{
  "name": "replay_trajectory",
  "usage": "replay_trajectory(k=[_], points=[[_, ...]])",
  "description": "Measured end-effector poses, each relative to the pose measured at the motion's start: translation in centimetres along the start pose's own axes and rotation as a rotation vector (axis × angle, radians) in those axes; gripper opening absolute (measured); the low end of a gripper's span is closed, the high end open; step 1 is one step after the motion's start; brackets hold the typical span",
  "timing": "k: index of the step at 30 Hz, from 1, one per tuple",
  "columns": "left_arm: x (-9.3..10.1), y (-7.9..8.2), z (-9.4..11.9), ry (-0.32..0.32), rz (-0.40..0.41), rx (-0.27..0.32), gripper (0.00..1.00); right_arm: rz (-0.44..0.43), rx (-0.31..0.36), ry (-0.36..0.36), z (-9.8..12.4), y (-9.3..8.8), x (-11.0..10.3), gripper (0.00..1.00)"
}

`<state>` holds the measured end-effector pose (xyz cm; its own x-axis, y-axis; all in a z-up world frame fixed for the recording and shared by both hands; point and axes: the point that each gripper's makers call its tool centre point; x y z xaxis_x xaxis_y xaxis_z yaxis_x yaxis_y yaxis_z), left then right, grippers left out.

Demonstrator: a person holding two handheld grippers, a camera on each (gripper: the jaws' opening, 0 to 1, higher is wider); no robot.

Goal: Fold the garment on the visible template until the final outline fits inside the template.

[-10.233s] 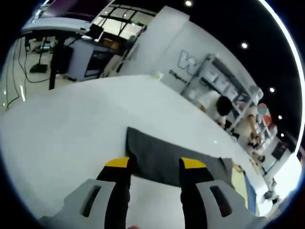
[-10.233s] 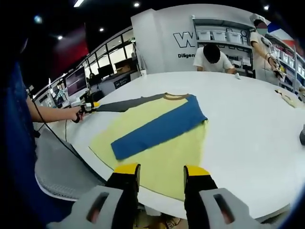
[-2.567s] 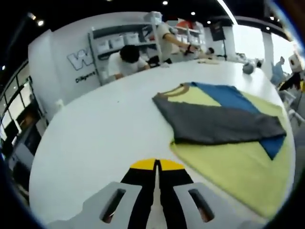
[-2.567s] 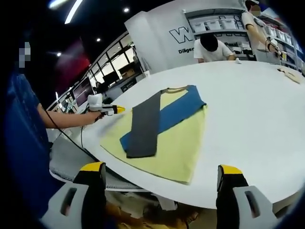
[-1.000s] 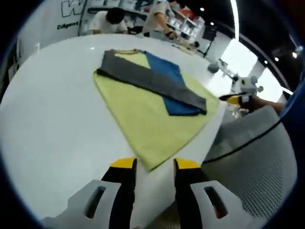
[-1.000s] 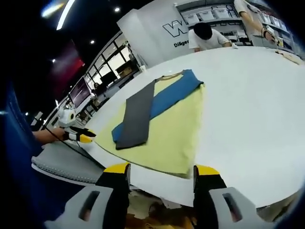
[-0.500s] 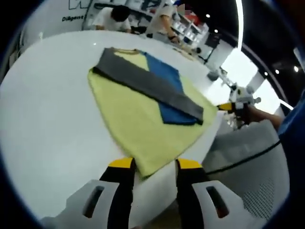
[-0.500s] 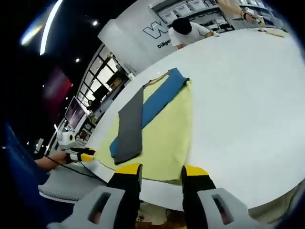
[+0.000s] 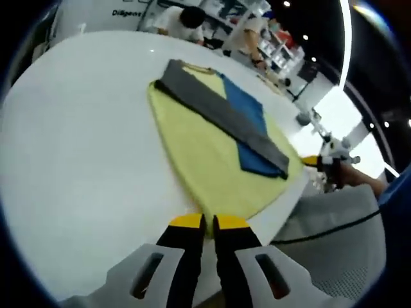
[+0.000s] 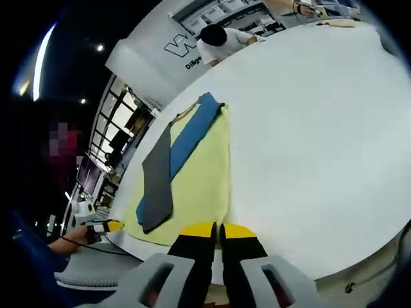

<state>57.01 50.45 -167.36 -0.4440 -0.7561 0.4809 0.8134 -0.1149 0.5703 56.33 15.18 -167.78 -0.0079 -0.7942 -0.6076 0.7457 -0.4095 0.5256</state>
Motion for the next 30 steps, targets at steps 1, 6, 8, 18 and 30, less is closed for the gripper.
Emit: replay_trajectory(k=[1,6,8,18,30], points=[[0.0,0.0,0.1,0.004,-0.005,0.003,0.02,0.000,0.000,0.000,0.0,0.0,0.1,0.00],[0.0,-0.1,0.5,-0.004,-0.004,0.015,0.00,-0.012,0.023,0.015,0.7,-0.1,-0.3,0.00],[0.4,0.1,0.6,-0.008,-0.003,0.020,0.00,-0.035,0.041,0.028,1.0,0.1,-0.6,0.00],[2.0,-1.7,2.1,-0.027,-0.055,-0.047,0.00,-0.026,0.015,0.035,3.8,-1.6,-1.0,0.00],[0.0,4.4,0.8,-0.030,0.065,0.120,0.00,-0.131,0.134,0.080,0.9,5.1,-2.3,0.00]])
Point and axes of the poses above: the point that each gripper's makers call its tool centre point, and the gripper's own axes: z roughly backward along the fingers, x roughly to its right, y roughly out of its top, and after that the axes turned 2 degrees about -y, right-handed
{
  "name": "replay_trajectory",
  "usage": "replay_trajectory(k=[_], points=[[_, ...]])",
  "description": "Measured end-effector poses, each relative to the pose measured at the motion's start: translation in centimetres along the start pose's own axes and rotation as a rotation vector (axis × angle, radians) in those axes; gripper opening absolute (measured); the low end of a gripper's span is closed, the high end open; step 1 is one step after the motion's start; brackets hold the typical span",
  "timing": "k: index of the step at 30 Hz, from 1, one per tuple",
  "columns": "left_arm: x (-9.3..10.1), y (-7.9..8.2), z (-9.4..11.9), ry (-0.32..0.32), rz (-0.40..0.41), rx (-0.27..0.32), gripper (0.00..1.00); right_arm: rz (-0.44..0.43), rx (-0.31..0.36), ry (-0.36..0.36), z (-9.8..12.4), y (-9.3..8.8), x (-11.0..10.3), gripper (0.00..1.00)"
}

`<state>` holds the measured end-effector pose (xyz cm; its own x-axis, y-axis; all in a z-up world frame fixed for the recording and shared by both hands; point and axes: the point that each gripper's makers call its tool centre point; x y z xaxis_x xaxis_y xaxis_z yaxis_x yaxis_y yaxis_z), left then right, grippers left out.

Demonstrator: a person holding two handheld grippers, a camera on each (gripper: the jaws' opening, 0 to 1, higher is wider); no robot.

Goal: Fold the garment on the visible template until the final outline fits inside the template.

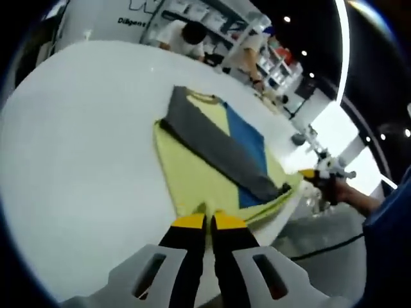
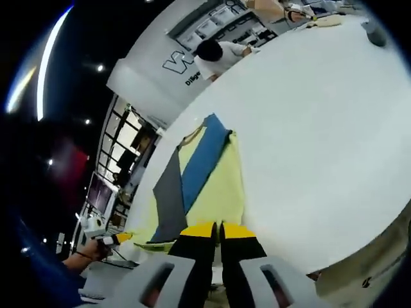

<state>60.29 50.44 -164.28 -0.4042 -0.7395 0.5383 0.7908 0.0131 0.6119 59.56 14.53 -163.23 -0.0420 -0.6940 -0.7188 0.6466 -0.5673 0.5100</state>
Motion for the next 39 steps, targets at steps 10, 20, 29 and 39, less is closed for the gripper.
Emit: replay_trajectory(k=[10,20,29,39], points=[[-3.4,6.8,-3.3,0.016,0.098,0.090,0.00,-0.022,-0.011,-0.011,-6.1,5.7,-0.2,0.00],[-4.5,10.9,-4.7,0.022,0.050,0.110,0.00,-0.014,-0.014,0.008,-9.3,9.7,-1.4,0.00],[-5.3,13.7,-5.8,0.024,0.013,0.108,0.00,0.018,-0.044,0.017,-10.8,11.3,-2.6,0.00],[-6.2,17.3,-6.8,0.038,-0.030,0.133,0.00,0.060,-0.034,0.030,-13.0,14.2,-3.9,0.00]])
Point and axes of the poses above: the point that each gripper's makers call its tool centre point, and the gripper's own axes: z roughly backward along the fingers, x roughly to its right, y roughly out of its top, and after that the axes turned 2 degrees about -y, right-handed
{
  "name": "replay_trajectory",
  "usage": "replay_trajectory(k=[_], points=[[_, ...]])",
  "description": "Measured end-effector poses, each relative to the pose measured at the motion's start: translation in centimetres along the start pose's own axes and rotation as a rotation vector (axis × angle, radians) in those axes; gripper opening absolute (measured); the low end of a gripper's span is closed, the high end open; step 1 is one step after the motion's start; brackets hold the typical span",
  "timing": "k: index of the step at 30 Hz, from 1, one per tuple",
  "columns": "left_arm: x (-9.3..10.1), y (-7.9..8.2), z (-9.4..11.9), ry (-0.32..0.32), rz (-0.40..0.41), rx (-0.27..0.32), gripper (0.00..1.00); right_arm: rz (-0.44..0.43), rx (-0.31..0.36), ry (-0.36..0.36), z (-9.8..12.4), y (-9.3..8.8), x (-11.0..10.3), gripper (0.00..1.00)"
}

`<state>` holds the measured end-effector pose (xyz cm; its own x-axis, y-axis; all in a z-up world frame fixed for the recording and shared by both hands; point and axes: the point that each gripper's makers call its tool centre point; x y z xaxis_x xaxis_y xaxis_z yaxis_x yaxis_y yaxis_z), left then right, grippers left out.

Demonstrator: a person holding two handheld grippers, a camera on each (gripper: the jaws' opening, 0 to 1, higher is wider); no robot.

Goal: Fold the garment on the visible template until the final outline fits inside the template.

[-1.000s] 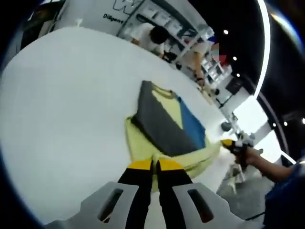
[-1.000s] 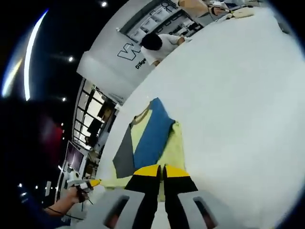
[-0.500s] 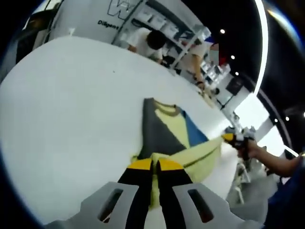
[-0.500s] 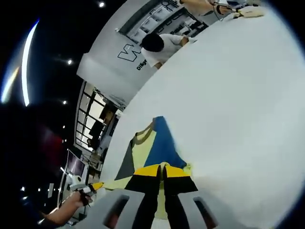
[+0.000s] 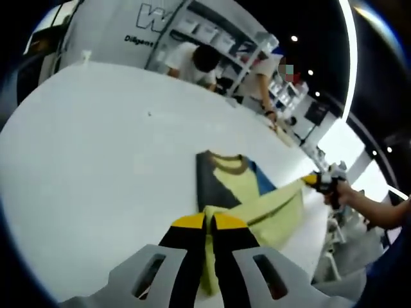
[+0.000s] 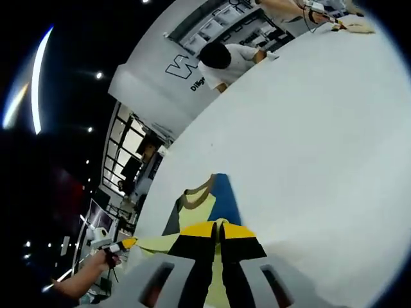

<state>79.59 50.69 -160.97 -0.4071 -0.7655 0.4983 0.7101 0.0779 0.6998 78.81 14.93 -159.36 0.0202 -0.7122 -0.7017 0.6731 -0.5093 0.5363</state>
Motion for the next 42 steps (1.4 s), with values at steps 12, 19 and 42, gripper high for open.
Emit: replay_trajectory(k=[12,19,42], points=[[-1.0,2.9,-1.7,0.005,-0.009,0.023,0.00,0.035,-0.001,-0.004,-2.3,2.9,0.3,0.00],[-1.9,5.2,-3.6,0.010,-0.032,0.030,0.00,0.049,0.005,-0.011,-4.0,4.5,0.2,0.00],[-4.9,7.7,-8.5,0.037,-0.006,0.030,0.00,0.019,0.002,-0.058,-10.0,7.1,3.4,0.00]])
Point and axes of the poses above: the point that each gripper's makers call its tool centre point, and the gripper's own axes: z roughly backward along the fingers, x roughly to its right, y roughly out of its top, and after that the axes turned 2 degrees about -y, right-handed
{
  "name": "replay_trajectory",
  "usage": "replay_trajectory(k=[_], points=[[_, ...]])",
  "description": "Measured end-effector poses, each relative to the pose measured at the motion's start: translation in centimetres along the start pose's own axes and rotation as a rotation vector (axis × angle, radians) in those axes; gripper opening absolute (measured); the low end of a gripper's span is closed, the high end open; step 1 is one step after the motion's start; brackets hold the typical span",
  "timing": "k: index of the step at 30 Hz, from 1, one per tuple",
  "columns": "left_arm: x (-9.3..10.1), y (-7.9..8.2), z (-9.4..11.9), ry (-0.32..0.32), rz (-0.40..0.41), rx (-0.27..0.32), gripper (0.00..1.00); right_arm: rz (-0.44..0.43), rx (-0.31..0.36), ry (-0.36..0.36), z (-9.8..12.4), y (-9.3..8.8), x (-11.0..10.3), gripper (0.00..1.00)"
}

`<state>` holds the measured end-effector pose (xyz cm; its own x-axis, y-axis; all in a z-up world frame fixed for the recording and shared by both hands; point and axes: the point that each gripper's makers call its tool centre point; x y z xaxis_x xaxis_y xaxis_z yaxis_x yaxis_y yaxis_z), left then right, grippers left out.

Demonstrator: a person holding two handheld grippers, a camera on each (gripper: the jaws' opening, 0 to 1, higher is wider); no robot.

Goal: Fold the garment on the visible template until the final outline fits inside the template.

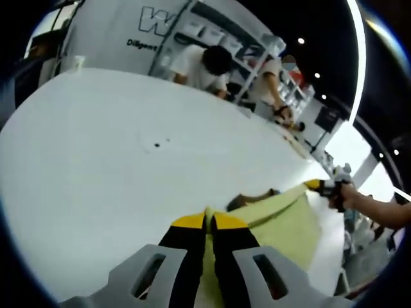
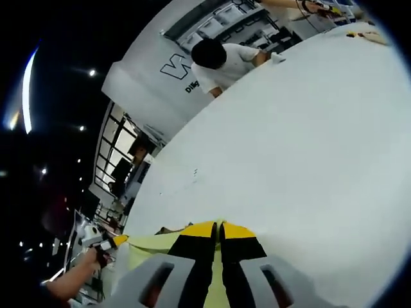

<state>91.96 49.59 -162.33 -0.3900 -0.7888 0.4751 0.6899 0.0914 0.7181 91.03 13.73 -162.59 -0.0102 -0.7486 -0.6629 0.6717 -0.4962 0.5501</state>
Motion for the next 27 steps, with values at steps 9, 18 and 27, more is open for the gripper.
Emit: replay_trajectory(k=[9,18,27], points=[[-1.7,1.9,-1.8,0.007,0.081,0.086,0.28,-0.037,0.154,-0.038,-0.9,3.4,1.7,0.49],[-0.9,3.6,2.0,0.041,-0.019,0.181,0.31,0.130,0.155,0.018,2.2,3.7,0.5,0.26],[4.1,-4.7,2.9,-0.098,-0.277,-0.038,0.28,0.406,-0.008,0.082,3.5,-4.0,-1.6,0.24]])
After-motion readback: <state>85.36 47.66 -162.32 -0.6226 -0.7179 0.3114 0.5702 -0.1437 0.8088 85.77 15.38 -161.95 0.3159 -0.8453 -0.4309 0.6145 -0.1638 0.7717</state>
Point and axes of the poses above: the point that each gripper's makers call its tool centre point, and the gripper's own axes: z roughly backward along the fingers, x roughly to its right, y roughly out of its top, and after that the axes turned 2 degrees about -y, right-handed
